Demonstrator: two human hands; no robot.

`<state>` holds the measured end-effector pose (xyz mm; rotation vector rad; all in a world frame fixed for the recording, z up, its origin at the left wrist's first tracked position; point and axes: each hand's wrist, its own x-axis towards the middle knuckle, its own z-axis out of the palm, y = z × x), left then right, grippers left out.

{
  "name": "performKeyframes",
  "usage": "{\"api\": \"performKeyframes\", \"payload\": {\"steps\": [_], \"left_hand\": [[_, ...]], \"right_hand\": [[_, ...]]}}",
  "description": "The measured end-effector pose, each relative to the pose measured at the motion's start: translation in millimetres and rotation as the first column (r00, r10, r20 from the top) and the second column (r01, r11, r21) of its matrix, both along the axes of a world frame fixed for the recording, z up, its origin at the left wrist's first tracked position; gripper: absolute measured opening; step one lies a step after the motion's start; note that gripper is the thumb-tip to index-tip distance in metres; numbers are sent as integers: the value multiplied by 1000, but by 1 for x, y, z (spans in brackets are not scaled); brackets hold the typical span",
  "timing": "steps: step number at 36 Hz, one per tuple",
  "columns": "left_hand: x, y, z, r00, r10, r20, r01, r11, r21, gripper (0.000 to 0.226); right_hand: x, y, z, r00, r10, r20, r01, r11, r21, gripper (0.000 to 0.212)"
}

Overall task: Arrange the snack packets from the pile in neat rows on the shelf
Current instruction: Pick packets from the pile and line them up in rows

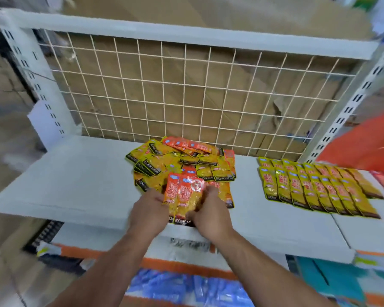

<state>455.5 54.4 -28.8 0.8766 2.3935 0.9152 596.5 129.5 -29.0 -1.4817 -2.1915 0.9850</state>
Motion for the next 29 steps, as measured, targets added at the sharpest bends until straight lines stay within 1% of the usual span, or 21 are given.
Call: {"api": "performKeyframes", "payload": {"steps": [2,4,5,7,11,15,18,24,29], "left_hand": [[-1,0,5,997,11,82,-16,998,60,14],[0,0,11,988,8,156,-28,992,122,15],[2,0,13,981,4,192,-33,988,149,15],[9,-1,20,965,-18,261,-34,980,195,15],[28,-4,32,923,-104,371,7,967,254,21],[53,-7,44,872,-197,449,53,948,315,34],[76,-9,48,844,-250,475,98,942,321,35],[137,-12,52,816,-311,487,177,937,302,36],[203,-13,50,792,-356,496,228,926,300,28]], "right_hand": [[0,0,1,999,-36,4,36,999,-36,49],[1,1,5,996,-72,-50,67,993,-95,30],[3,1,8,991,-102,-90,91,989,-120,30],[11,0,11,976,-156,-152,135,981,-137,41],[32,-3,12,933,-216,-287,159,965,-209,37],[60,-8,18,889,-277,-364,181,944,-275,37],[87,-13,21,869,-321,-377,205,926,-316,35],[157,-30,26,840,-369,-397,226,904,-362,40],[232,-40,33,815,-415,-405,267,888,-374,22]]}}
